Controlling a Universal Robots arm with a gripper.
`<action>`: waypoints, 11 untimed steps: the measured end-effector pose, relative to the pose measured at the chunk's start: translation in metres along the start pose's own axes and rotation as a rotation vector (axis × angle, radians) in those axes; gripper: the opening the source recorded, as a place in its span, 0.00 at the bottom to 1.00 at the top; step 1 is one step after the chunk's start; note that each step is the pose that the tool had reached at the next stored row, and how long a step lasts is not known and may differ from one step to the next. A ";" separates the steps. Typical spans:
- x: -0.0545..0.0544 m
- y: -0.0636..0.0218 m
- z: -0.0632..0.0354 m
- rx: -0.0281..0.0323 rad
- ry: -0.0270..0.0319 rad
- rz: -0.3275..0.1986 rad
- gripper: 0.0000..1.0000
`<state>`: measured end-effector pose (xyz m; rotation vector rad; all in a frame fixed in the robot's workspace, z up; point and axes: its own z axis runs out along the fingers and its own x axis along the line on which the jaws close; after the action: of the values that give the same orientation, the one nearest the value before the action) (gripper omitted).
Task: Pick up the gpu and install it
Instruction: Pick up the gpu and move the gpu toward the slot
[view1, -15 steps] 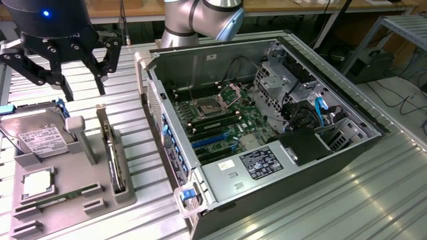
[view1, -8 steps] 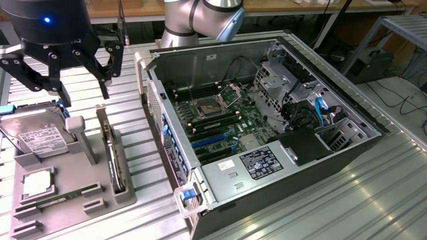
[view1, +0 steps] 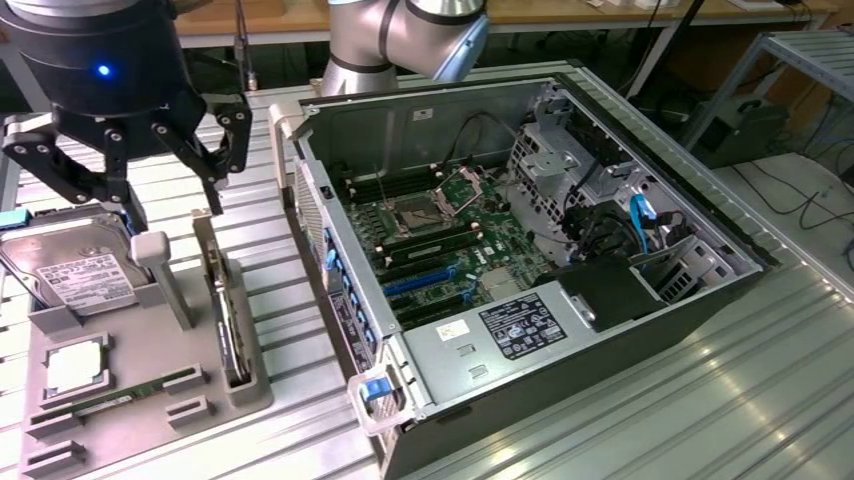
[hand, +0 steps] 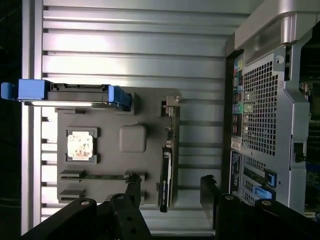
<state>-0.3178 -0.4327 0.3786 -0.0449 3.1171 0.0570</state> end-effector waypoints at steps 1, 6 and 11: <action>0.000 -0.0005 0.0016 0.0001 0.0001 0.000 0.60; 0.000 -0.0029 0.0070 0.0002 0.0002 0.000 0.60; 0.000 -0.0095 0.0103 0.0023 -0.0001 0.000 0.60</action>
<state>-0.3177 -0.4418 0.3680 -0.0451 3.1171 0.0535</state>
